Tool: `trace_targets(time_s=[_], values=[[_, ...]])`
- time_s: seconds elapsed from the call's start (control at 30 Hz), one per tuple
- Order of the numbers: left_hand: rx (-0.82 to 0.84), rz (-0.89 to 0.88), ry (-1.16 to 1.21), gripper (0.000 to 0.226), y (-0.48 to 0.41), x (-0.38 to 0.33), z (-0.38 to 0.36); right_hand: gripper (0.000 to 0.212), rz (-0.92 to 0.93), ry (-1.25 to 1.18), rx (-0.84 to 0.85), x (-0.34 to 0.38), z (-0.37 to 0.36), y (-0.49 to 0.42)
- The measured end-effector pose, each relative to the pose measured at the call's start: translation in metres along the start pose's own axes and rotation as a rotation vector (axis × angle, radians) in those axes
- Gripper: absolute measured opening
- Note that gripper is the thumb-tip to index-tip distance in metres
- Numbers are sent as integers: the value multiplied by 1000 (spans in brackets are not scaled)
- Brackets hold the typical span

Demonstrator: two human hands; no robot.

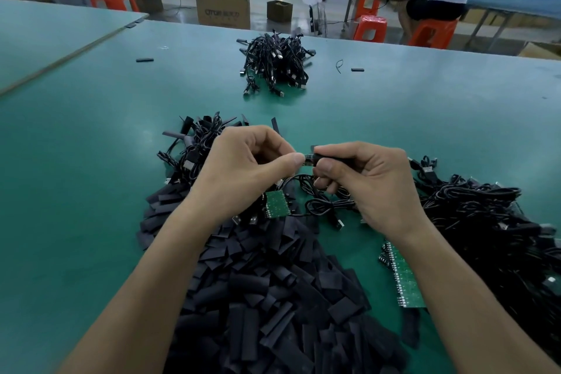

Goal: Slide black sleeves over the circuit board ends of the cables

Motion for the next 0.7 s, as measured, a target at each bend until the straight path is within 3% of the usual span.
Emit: trace_targets(time_s=[0.23, 0.4, 0.7], values=[[-42, -35, -21, 13, 1, -3, 3, 20, 6, -24, -23, 0, -1, 1], [50, 58, -58, 20, -1, 4, -3, 18, 26, -14, -12, 3, 0, 1], [72, 31, -28, 18, -1, -2, -5, 23, 43, 37, 40, 8, -5, -2]])
Point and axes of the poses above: each hand's wrist, its own y-axis away from the middle knuckle, its own z-axis out of the back of the hand, x = y × z, the point moved 9 cm from there along -y, towards the middle knuckle, and after that the axes turned 13 degrees about x, right-handed, at the moved point
